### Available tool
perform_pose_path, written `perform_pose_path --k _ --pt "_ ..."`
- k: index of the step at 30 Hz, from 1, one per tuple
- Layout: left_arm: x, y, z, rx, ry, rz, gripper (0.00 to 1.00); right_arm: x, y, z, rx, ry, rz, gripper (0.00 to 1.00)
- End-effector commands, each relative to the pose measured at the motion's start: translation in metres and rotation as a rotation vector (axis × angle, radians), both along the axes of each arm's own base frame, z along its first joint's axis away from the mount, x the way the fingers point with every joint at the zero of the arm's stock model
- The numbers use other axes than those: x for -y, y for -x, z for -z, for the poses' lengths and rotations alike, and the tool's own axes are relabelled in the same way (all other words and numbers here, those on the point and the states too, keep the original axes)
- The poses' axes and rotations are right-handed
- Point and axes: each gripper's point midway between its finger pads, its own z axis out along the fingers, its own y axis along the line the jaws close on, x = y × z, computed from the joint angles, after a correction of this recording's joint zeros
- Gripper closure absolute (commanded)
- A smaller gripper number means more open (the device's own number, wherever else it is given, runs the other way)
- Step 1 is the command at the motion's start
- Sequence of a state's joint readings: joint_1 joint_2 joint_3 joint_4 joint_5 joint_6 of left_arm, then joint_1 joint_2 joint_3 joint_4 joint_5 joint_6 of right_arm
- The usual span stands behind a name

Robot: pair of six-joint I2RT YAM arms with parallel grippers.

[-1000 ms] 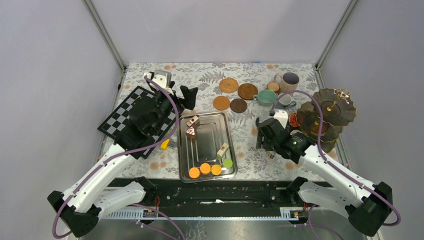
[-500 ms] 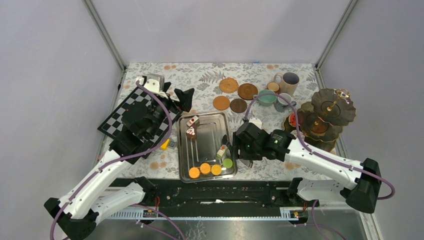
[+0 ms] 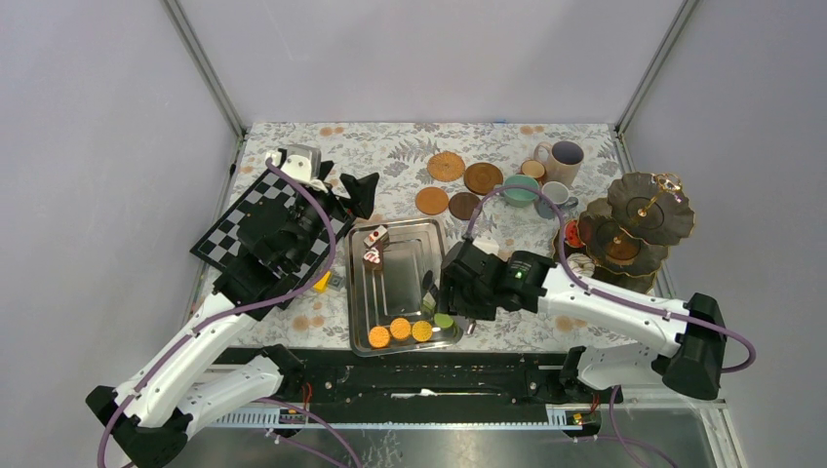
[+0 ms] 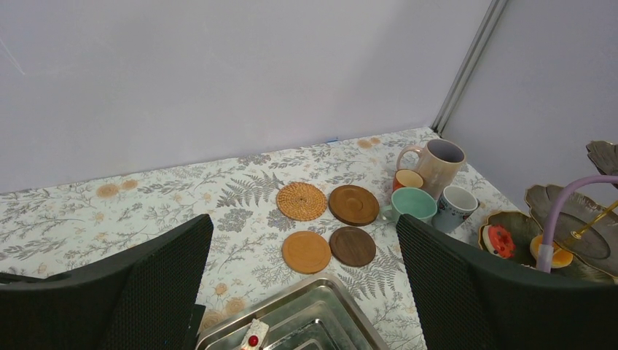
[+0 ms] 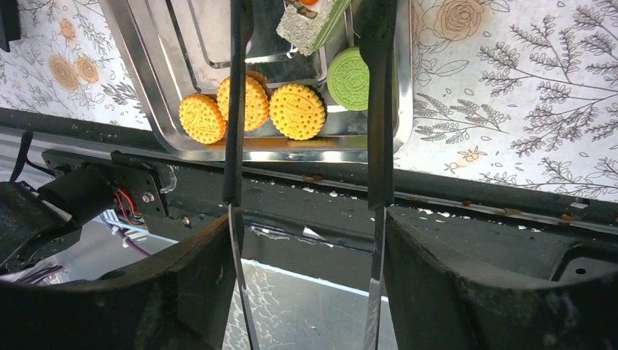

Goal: Serve the afternoon tea

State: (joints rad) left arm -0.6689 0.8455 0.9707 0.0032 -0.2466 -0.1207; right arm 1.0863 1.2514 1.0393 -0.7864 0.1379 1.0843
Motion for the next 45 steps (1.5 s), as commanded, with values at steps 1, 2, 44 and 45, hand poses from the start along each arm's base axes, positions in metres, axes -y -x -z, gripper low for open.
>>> perform_pose_path --k 1,2,44,45 --pt "0.000 0.005 -0.017 0.058 0.033 0.015 0.01 -0.009 0.000 -0.005 -0.005 -0.002 0.034 0.28" --pt "0.000 0.006 -0.017 0.059 0.034 0.015 0.01 -0.010 0.000 -0.004 -0.006 0.002 0.035 0.29" --pt "0.003 0.007 -0.017 0.058 0.035 0.036 0.01 -0.027 -0.019 -0.001 0.095 0.096 0.005 0.67" --pt "0.003 0.007 -0.018 0.059 0.036 0.037 0.01 -0.025 -0.021 -0.005 0.109 0.097 0.011 0.67"
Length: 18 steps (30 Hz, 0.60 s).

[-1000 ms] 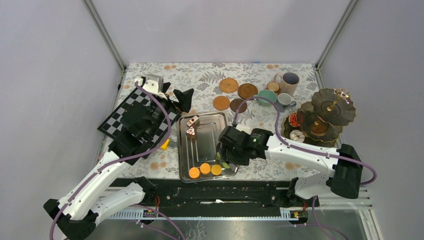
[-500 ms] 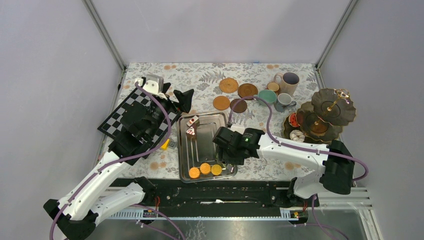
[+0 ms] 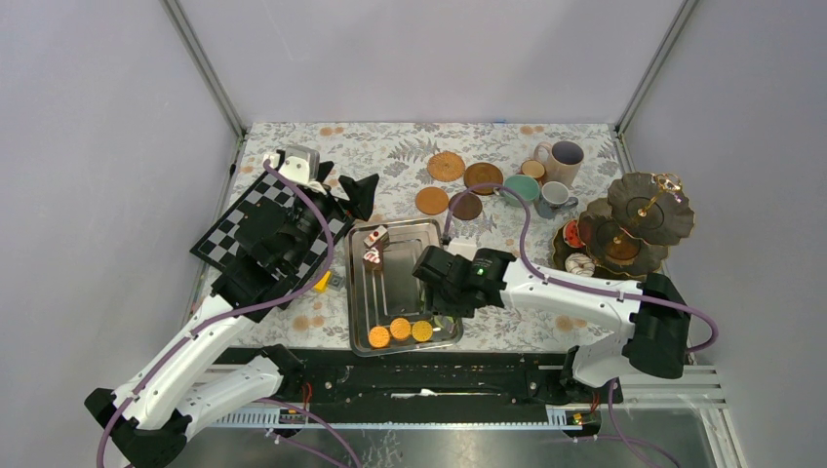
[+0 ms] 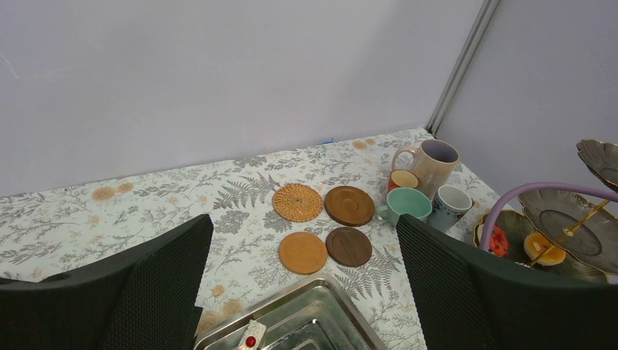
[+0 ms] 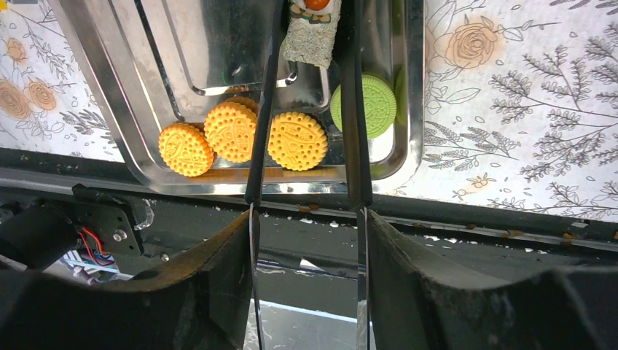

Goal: Serve the afternoon tea

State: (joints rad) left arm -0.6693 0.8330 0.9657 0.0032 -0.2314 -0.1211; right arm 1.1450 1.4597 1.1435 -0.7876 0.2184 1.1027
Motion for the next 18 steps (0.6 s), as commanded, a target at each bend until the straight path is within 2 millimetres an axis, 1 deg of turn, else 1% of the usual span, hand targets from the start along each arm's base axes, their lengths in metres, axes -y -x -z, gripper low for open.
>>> perform_pose_path --k 1,5,9,12,16,18 --pt "0.003 0.003 -0.015 0.050 0.032 0.021 0.01 0.005 -0.014 -0.032 0.110 -0.019 0.021 0.68" --pt "0.004 0.003 -0.014 0.048 0.030 0.024 0.01 0.022 -0.025 -0.049 0.191 0.023 0.047 0.68" --pt "0.005 0.003 -0.014 0.046 0.031 0.029 0.01 0.058 -0.037 -0.072 0.294 0.111 0.101 0.69" --pt "0.006 0.003 -0.013 0.043 0.031 0.031 0.01 0.093 -0.043 -0.092 0.360 0.174 0.162 0.69" --pt "0.008 0.003 -0.012 0.039 0.032 0.040 0.01 0.156 -0.052 -0.111 0.419 0.279 0.274 0.69" --pt "0.009 0.003 -0.012 0.038 0.035 0.045 0.01 0.183 -0.057 -0.123 0.465 0.303 0.331 0.69"
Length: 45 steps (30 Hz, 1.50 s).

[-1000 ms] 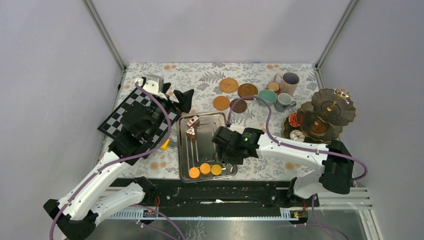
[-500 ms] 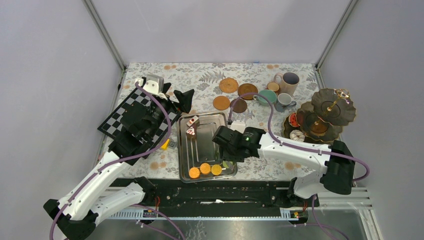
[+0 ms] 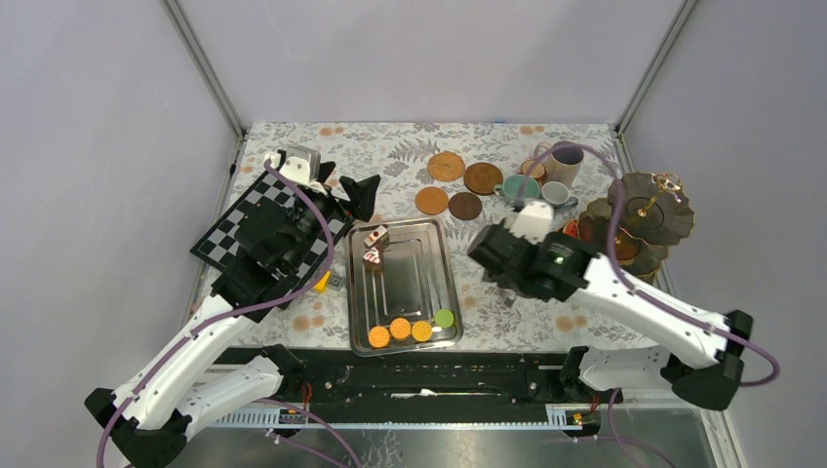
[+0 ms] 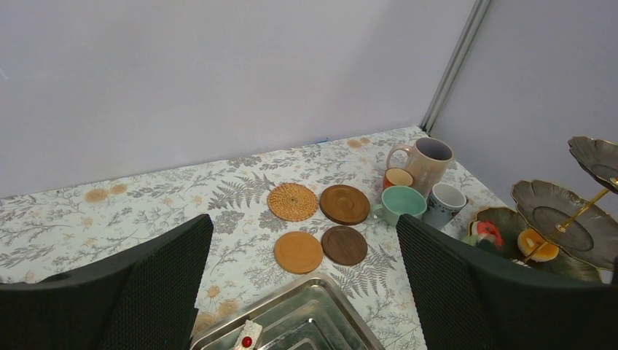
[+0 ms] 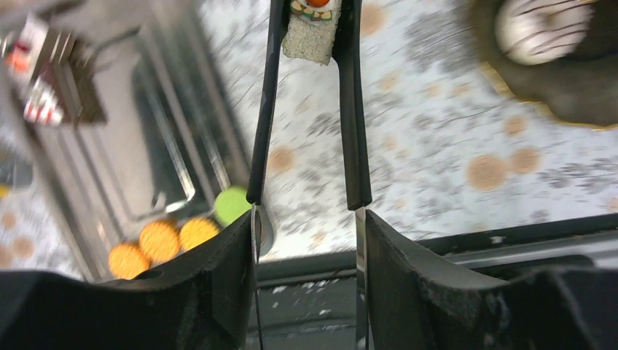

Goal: Serve the afternoon tea

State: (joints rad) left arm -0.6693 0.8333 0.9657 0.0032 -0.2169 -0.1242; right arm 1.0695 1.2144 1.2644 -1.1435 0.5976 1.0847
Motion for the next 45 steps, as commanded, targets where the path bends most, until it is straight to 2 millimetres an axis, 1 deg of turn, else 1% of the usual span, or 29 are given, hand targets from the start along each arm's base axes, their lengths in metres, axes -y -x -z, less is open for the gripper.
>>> perform_pose_path --k 1,6,8,14,18,19,20,25,33,37,39,42,45 --pt "0.007 0.001 -0.011 0.035 0.034 0.032 0.01 0.087 -0.016 -0.038 0.154 0.156 0.171 0.69" --pt "0.009 0.001 -0.010 0.030 0.035 0.037 0.01 0.135 -0.031 -0.054 0.213 0.291 0.271 0.69" --pt "0.009 0.000 -0.009 0.028 0.033 0.037 0.01 0.150 -0.038 -0.055 0.212 0.343 0.308 0.69" --pt "0.010 0.000 -0.008 0.026 0.034 0.040 0.01 0.177 -0.058 -0.042 0.175 0.403 0.362 0.68" --pt "0.011 0.000 -0.008 0.025 0.034 0.042 0.01 0.180 -0.069 -0.025 0.134 0.383 0.366 0.68" --pt "0.011 0.000 -0.008 0.024 0.034 0.043 0.01 0.184 -0.071 -0.022 0.123 0.380 0.382 0.68" --pt "0.011 0.000 -0.008 0.024 0.035 0.044 0.01 0.182 -0.072 -0.019 0.114 0.383 0.371 0.68" --pt "0.012 0.000 -0.008 0.024 0.034 0.049 0.01 0.185 -0.072 -0.015 0.095 0.394 0.378 0.64" --pt "0.014 0.001 -0.008 0.022 0.036 0.055 0.01 0.194 -0.076 0.004 0.066 0.392 0.387 0.62" --pt "0.014 0.000 -0.007 0.020 0.033 0.053 0.01 0.196 -0.078 0.008 0.060 0.393 0.390 0.60" --pt "0.014 0.000 -0.007 0.021 0.034 0.053 0.01 0.198 -0.078 0.008 0.058 0.399 0.393 0.56" --pt "0.013 0.000 -0.007 0.021 0.033 0.052 0.01 0.200 -0.078 0.004 0.063 0.405 0.388 0.47" --pt "0.014 0.000 -0.007 0.022 0.034 0.055 0.01 0.201 -0.076 -0.001 0.076 0.399 0.387 0.41"
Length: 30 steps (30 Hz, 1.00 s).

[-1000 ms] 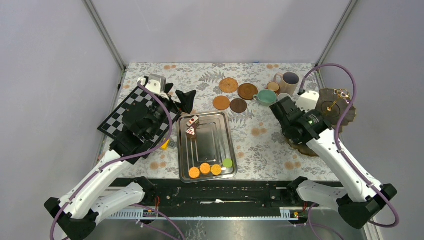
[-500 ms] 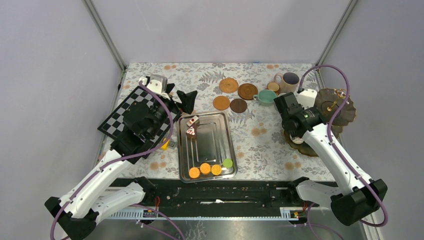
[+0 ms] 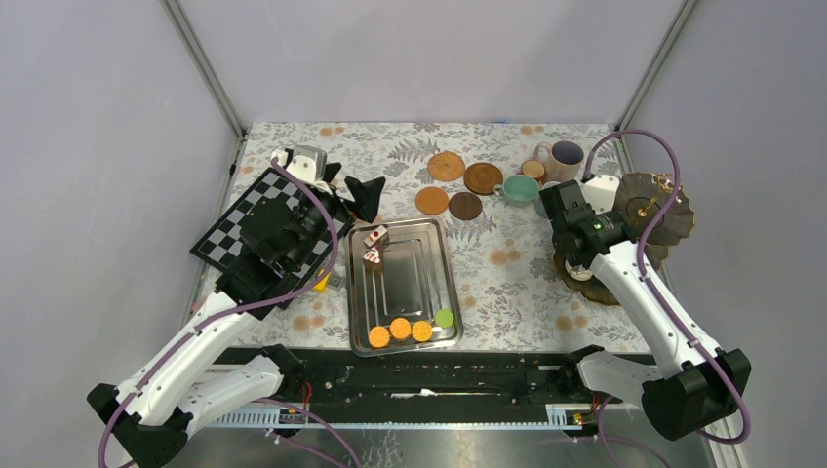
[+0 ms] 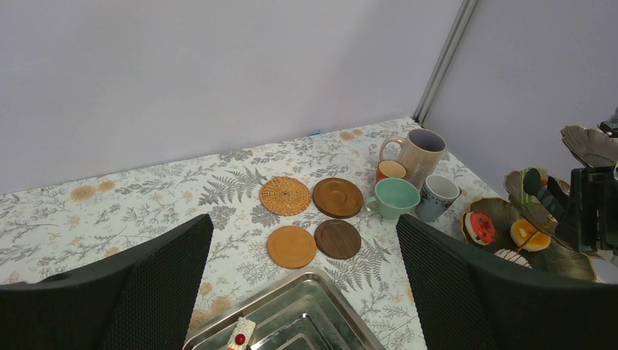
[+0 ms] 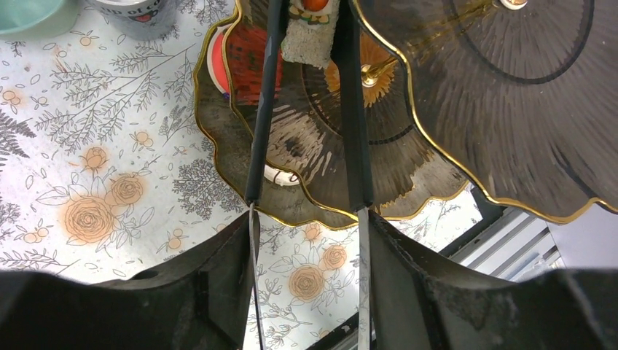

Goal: Serve the afternoon tea

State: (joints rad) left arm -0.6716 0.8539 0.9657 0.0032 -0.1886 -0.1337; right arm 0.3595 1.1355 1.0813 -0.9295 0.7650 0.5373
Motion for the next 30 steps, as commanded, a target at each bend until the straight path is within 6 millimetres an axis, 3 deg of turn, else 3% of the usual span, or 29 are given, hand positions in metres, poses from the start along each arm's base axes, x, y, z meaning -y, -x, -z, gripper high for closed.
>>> perform_pose_path --k 1,22,26,30 --pt "0.005 0.002 -0.014 0.039 0.041 0.023 0.01 0.004 -0.001 -0.014 0.044 0.006 -0.005 0.40" --pt "0.003 -0.002 -0.015 0.037 0.039 0.002 0.01 -0.002 0.016 -0.039 0.059 -0.035 -0.149 0.36" --pt "0.005 -0.002 -0.039 0.041 0.082 0.006 0.01 -0.028 0.013 -0.046 0.096 -0.128 -0.318 0.37" --pt "0.006 -0.003 -0.063 0.026 0.101 0.006 0.01 -0.071 0.012 -0.051 0.115 -0.259 -0.554 0.38"
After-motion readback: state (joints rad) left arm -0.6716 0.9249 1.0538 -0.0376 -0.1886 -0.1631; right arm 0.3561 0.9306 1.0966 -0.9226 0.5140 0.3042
